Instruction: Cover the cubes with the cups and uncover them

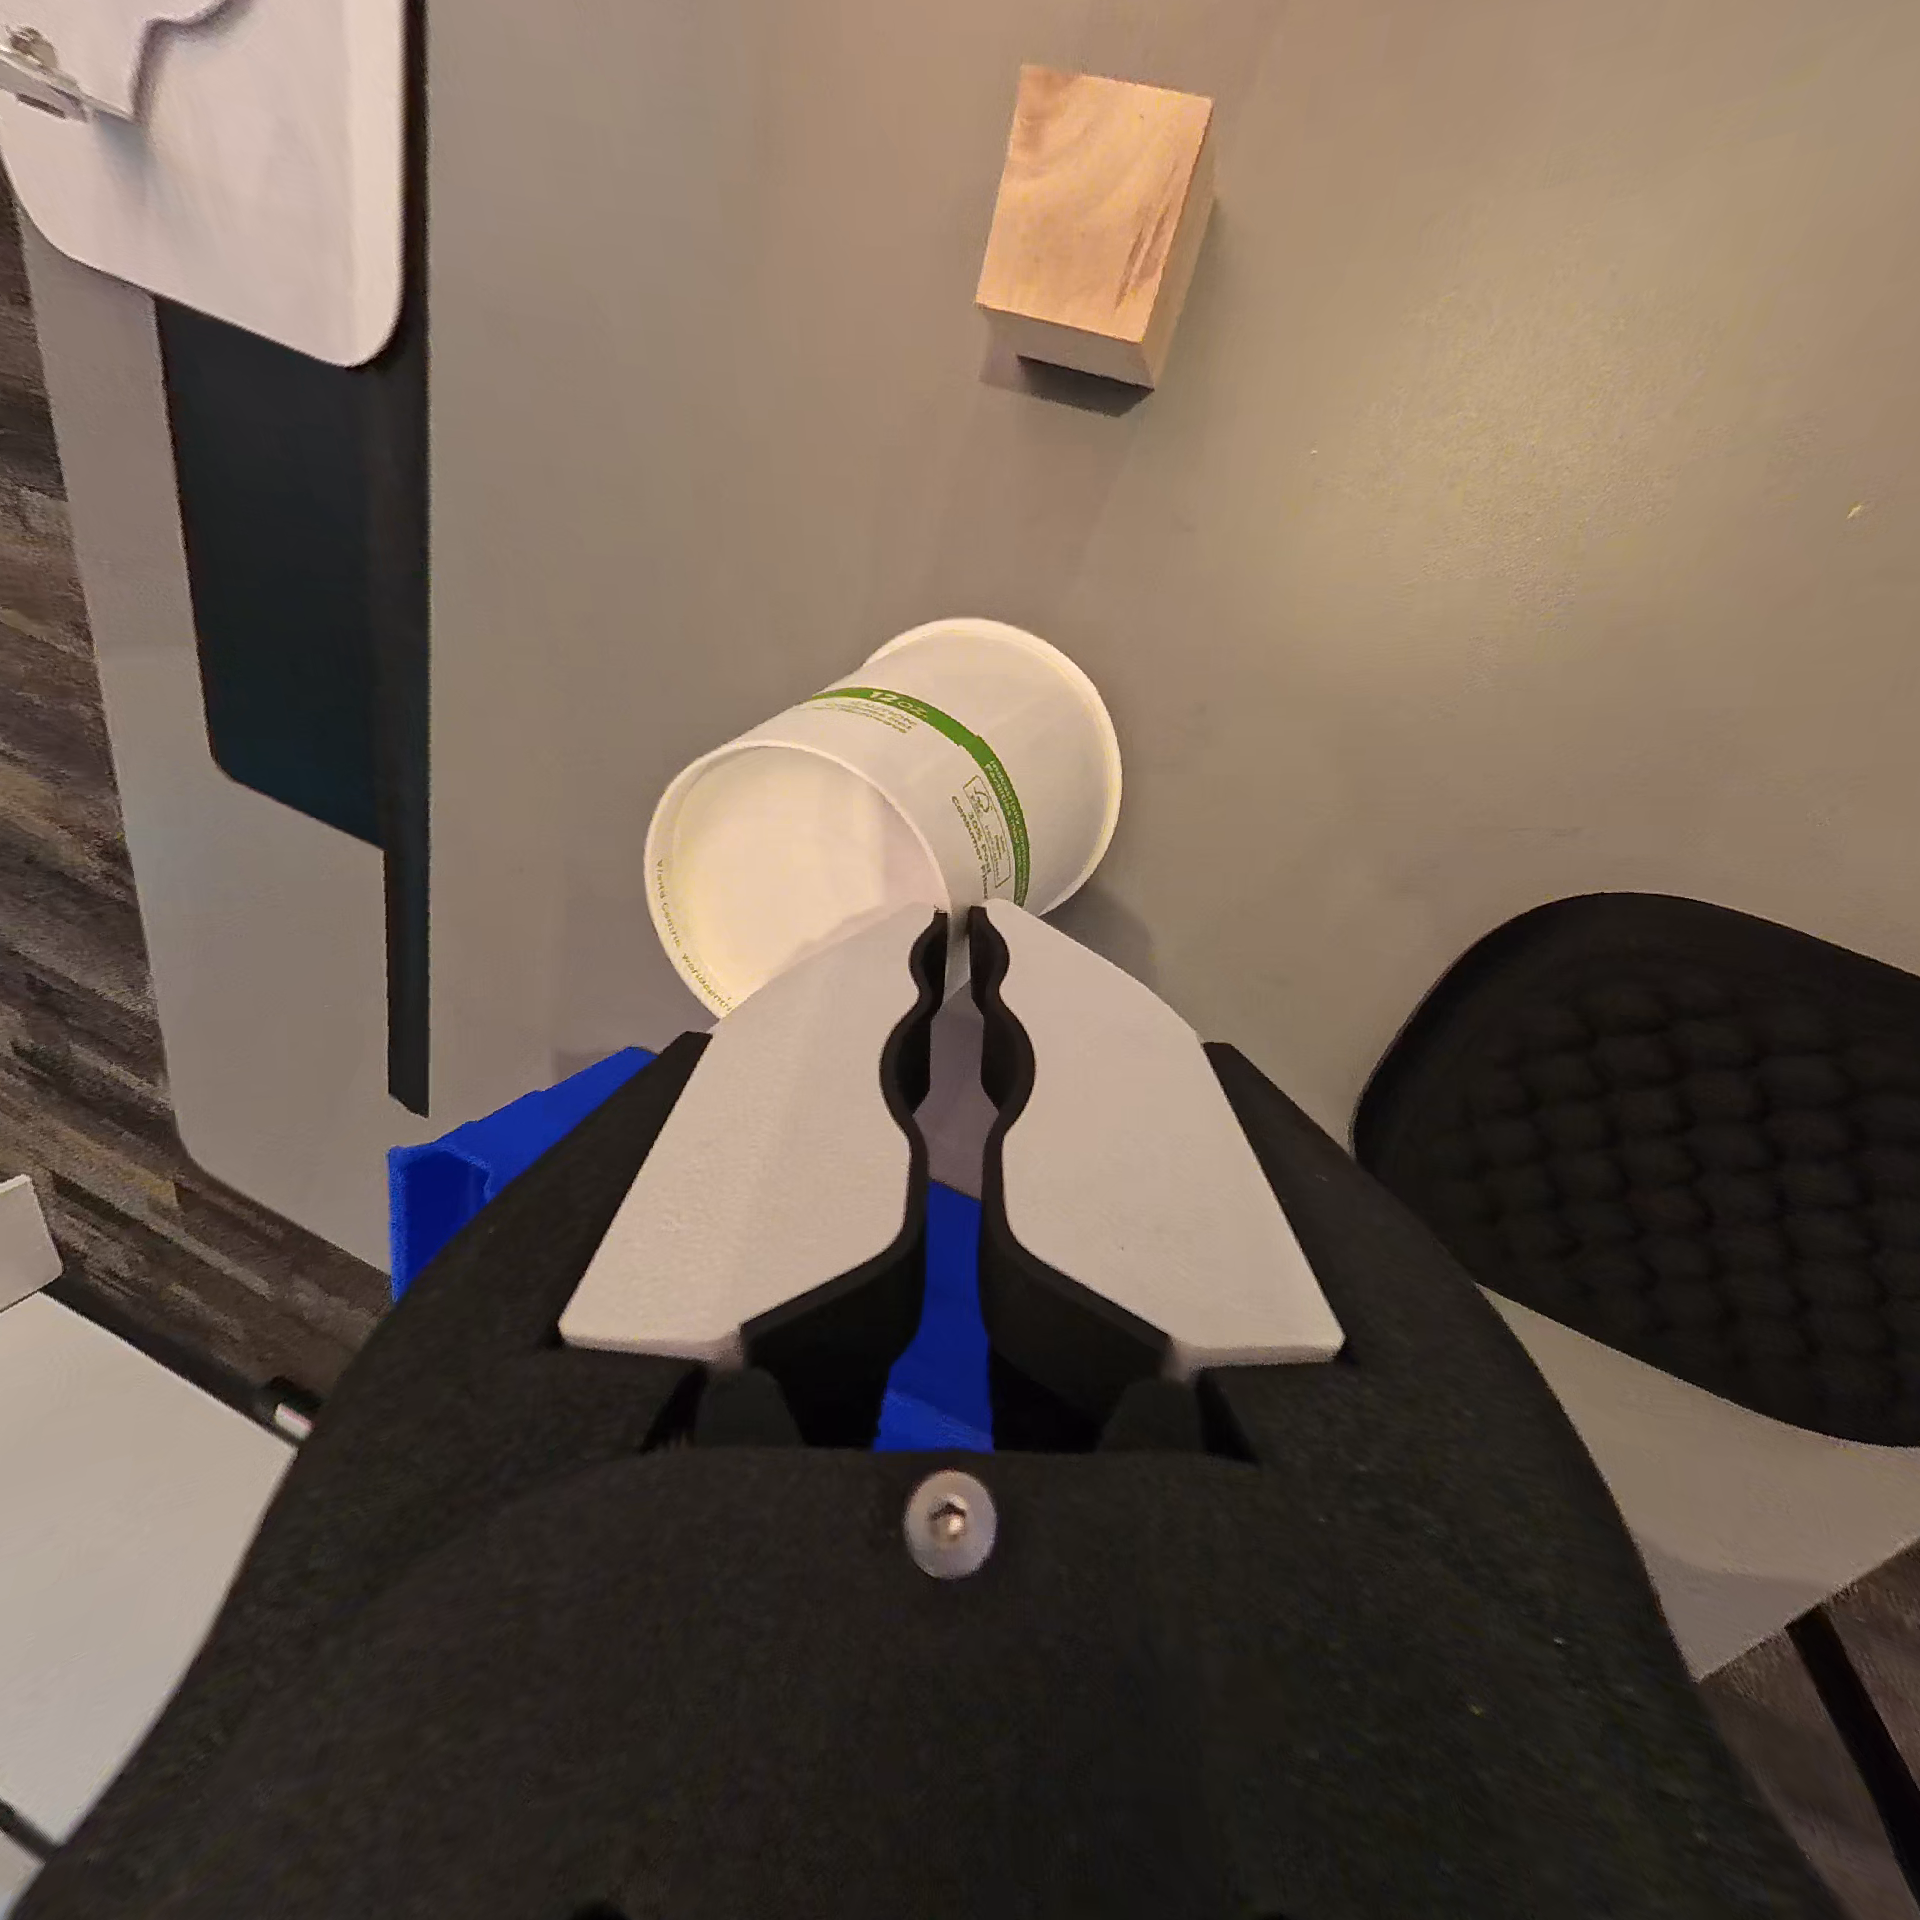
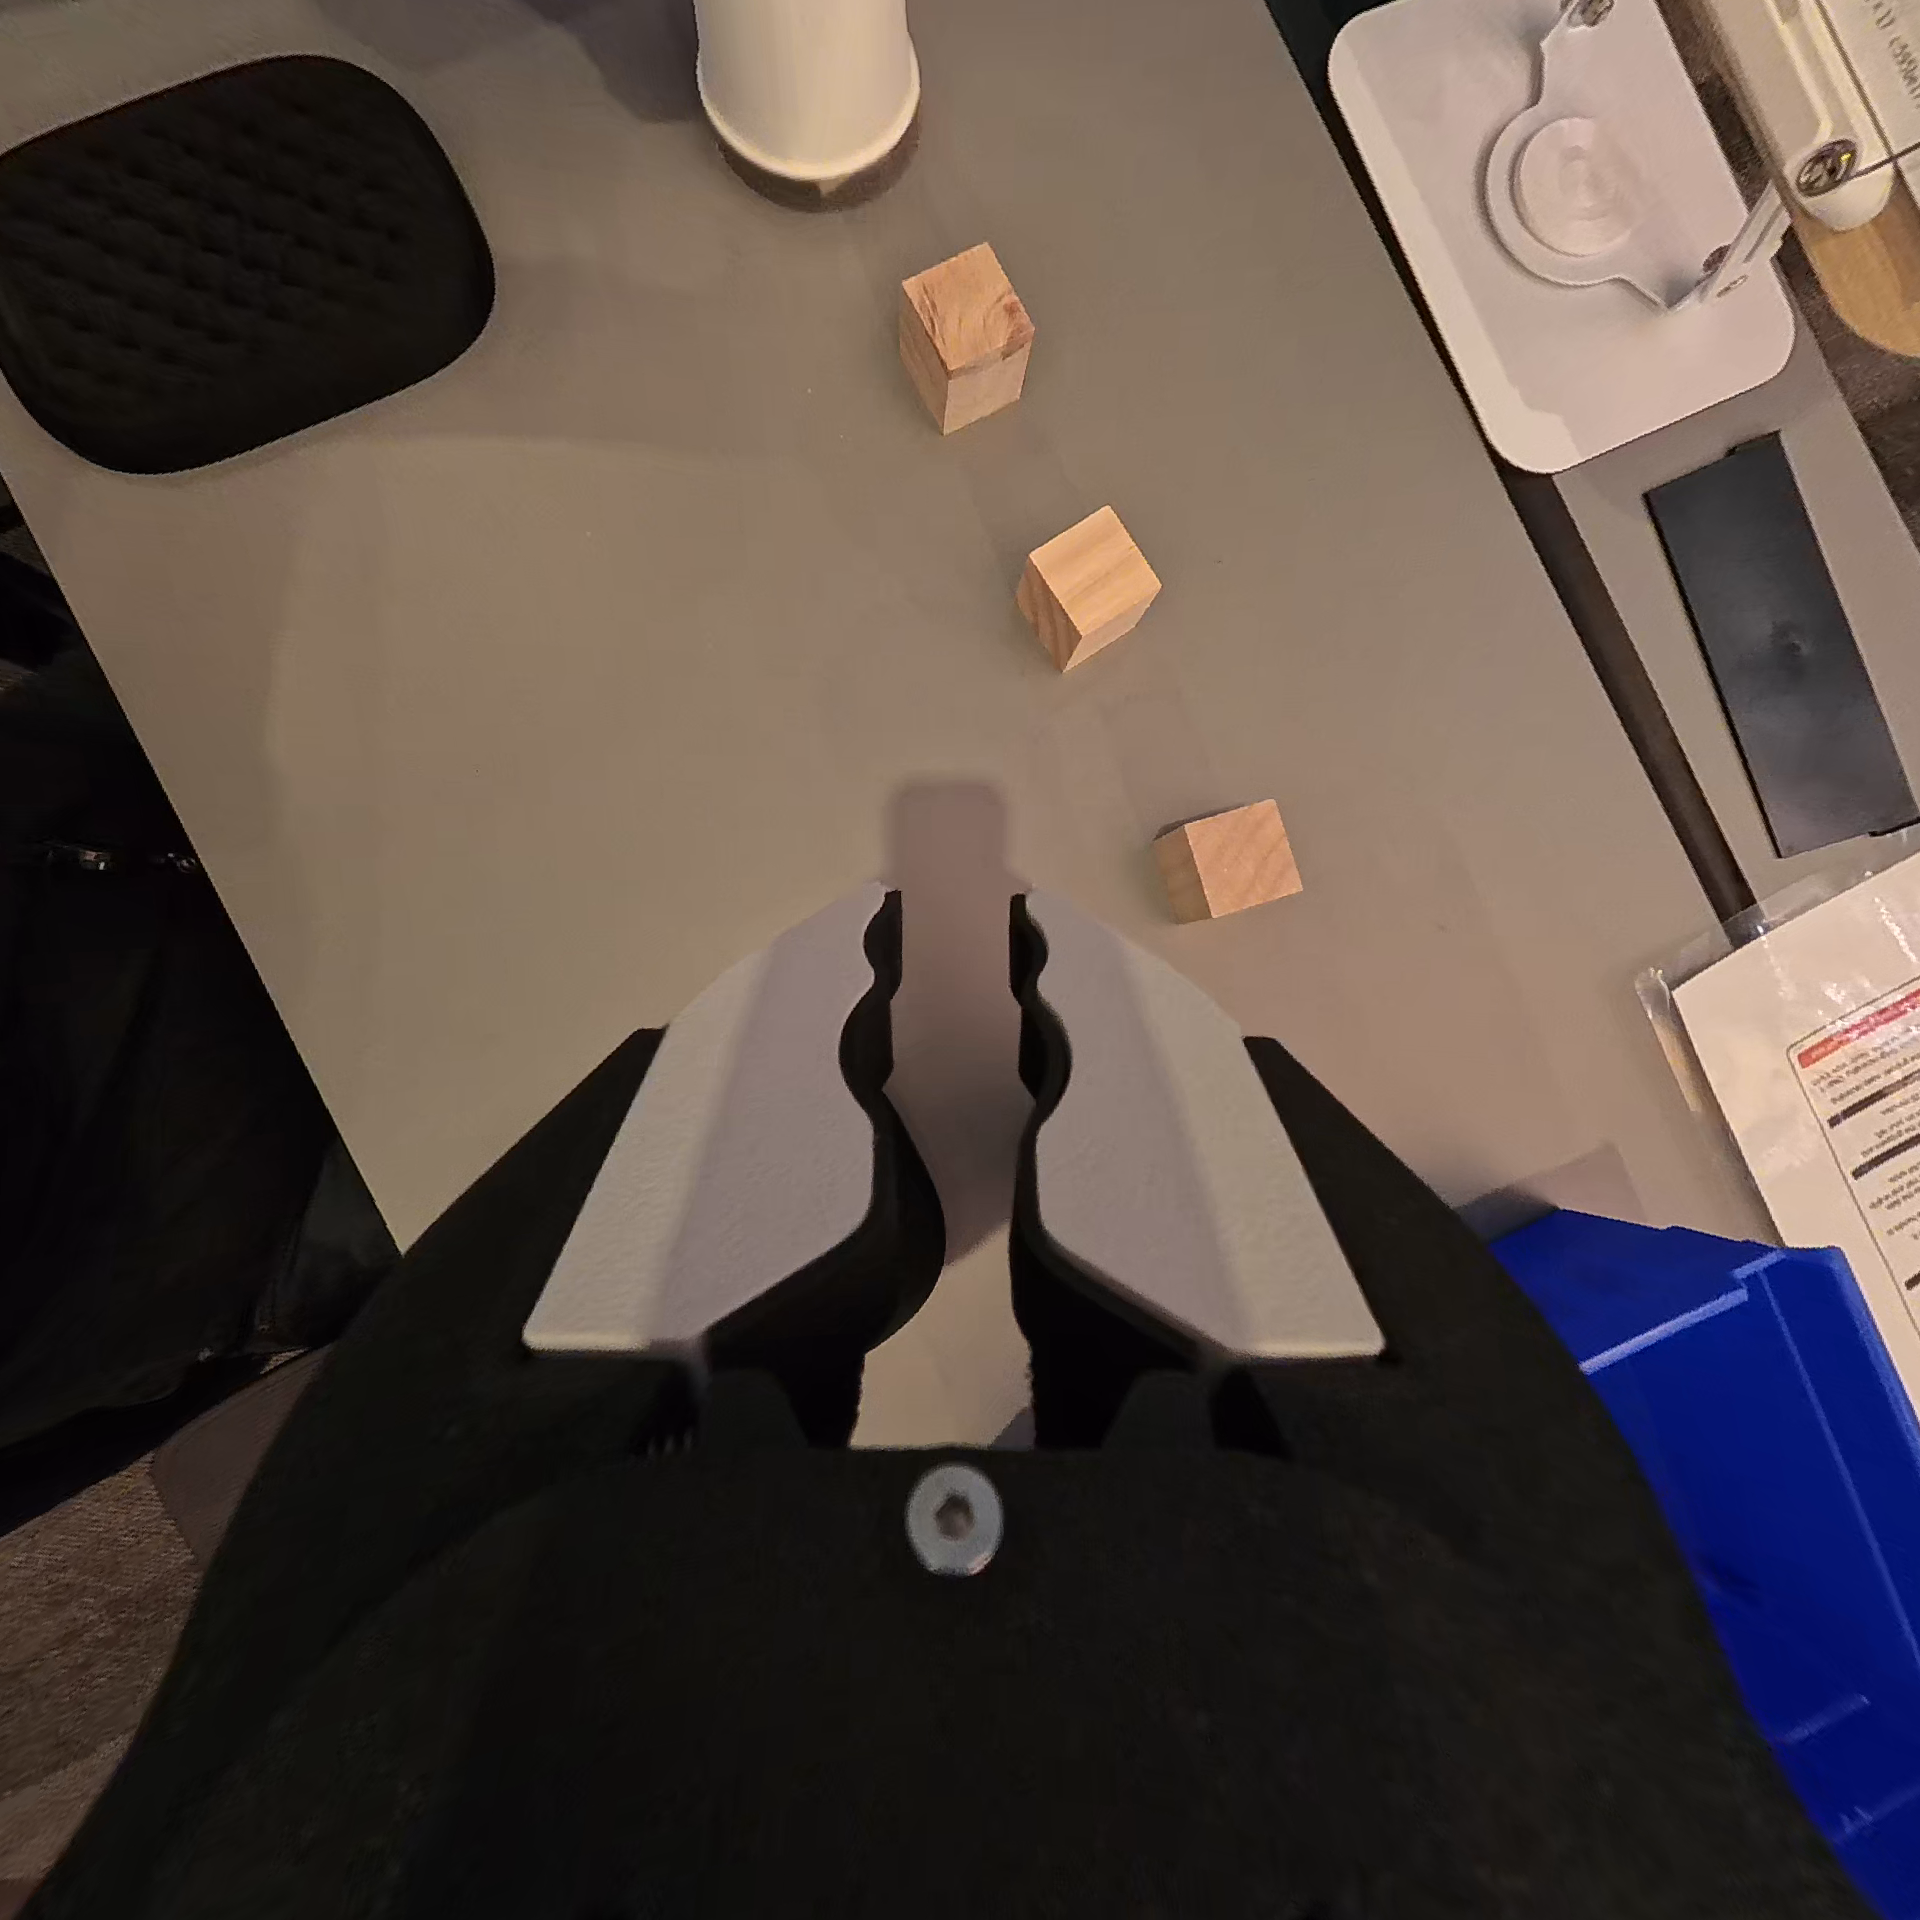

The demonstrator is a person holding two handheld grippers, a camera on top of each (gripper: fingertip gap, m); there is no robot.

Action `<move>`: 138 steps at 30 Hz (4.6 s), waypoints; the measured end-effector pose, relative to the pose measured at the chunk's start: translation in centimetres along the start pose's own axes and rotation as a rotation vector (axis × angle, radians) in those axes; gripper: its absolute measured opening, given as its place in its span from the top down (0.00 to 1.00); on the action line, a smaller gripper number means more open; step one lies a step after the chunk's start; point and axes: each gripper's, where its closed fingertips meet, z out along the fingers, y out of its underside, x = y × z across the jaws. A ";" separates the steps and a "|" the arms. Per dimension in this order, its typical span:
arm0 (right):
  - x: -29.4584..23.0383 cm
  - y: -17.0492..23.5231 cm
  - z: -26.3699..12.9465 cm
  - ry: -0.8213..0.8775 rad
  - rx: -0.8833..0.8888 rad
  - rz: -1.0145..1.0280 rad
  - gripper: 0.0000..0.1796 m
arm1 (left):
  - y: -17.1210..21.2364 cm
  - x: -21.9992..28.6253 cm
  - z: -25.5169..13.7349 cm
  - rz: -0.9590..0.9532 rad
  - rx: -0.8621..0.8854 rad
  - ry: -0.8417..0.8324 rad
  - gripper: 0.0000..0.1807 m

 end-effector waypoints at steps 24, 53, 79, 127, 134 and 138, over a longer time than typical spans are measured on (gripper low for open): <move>-4.1 -12.7 0.9 -0.371 0.761 0.185 0.74 | -14.0 4.1 -20.0 0.096 0.791 -0.042 0.98; 3.3 -1.8 -7.9 -0.006 0.207 0.109 1.00 | -14.0 4.8 -19.1 0.056 0.839 -0.017 0.86; 4.6 10.4 -2.1 -0.014 -0.833 0.027 0.99 | -11.7 5.9 -17.2 0.109 0.693 -0.061 0.87; 3.1 13.2 -0.2 0.722 0.514 0.497 0.39 | -9.9 6.8 -18.0 0.025 0.867 -0.092 0.87; 5.6 13.9 2.6 0.720 0.544 0.602 0.37 | -9.5 7.5 -18.3 0.034 0.879 -0.094 0.87; 6.5 14.2 3.7 0.705 0.524 0.625 0.37 | -9.3 7.7 -18.5 0.041 0.880 -0.099 0.87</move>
